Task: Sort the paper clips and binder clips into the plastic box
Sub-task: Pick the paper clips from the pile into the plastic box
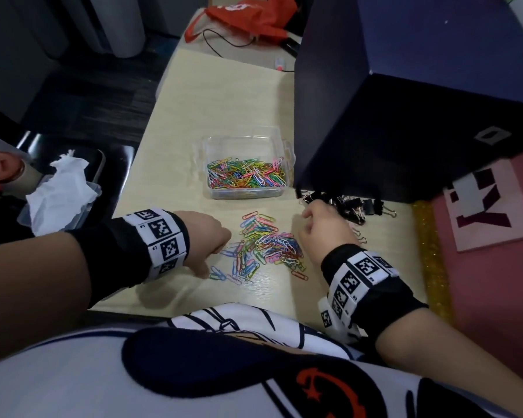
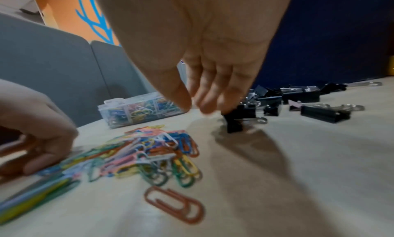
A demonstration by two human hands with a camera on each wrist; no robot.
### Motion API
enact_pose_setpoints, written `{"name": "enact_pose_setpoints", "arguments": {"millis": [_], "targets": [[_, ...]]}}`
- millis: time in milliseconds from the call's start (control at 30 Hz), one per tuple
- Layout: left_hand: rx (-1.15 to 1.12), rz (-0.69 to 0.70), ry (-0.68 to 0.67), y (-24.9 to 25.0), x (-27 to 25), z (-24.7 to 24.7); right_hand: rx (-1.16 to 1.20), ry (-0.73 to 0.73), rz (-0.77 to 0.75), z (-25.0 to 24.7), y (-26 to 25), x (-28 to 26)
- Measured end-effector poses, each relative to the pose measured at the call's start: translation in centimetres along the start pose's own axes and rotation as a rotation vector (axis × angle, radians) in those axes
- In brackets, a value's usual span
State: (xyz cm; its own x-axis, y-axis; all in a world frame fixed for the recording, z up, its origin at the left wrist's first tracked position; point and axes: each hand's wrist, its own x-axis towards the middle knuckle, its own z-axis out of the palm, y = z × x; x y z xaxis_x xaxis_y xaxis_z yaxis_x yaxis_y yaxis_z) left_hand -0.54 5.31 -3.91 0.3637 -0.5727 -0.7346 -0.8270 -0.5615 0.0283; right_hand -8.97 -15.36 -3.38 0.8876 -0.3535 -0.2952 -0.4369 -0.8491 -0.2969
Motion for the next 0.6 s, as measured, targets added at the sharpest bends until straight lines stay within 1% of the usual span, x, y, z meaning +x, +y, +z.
{"name": "enact_pose_setpoints", "arguments": {"millis": [67,100,200,267,367,500,600], "targets": [[-0.043,0.003,0.040,0.4,0.5,0.2,-0.082,-0.210,0.055,0.1,-0.5,-0.2],[-0.066,0.005,0.058,0.7,0.8,0.2,-0.136,-0.283,0.073,0.1,-0.8,-0.5],[-0.100,0.004,0.137,1.6,1.5,0.1,-0.293,-0.385,0.099,0.0,-1.3,-1.2],[-0.121,-0.013,0.181,1.9,1.8,0.0,-0.331,-0.406,0.134,0.2,-1.4,-1.6],[-0.138,-0.037,0.239,2.0,2.1,-0.3,-0.253,-0.389,0.174,1.1,-1.7,-1.8],[-0.257,-0.050,0.395,1.4,2.1,-0.3,-0.197,-0.372,0.079,2.0,-2.2,-1.8],[-0.264,-0.054,0.432,0.9,2.7,-0.4,-0.109,-0.332,0.075,1.6,-2.1,-1.1]]}}
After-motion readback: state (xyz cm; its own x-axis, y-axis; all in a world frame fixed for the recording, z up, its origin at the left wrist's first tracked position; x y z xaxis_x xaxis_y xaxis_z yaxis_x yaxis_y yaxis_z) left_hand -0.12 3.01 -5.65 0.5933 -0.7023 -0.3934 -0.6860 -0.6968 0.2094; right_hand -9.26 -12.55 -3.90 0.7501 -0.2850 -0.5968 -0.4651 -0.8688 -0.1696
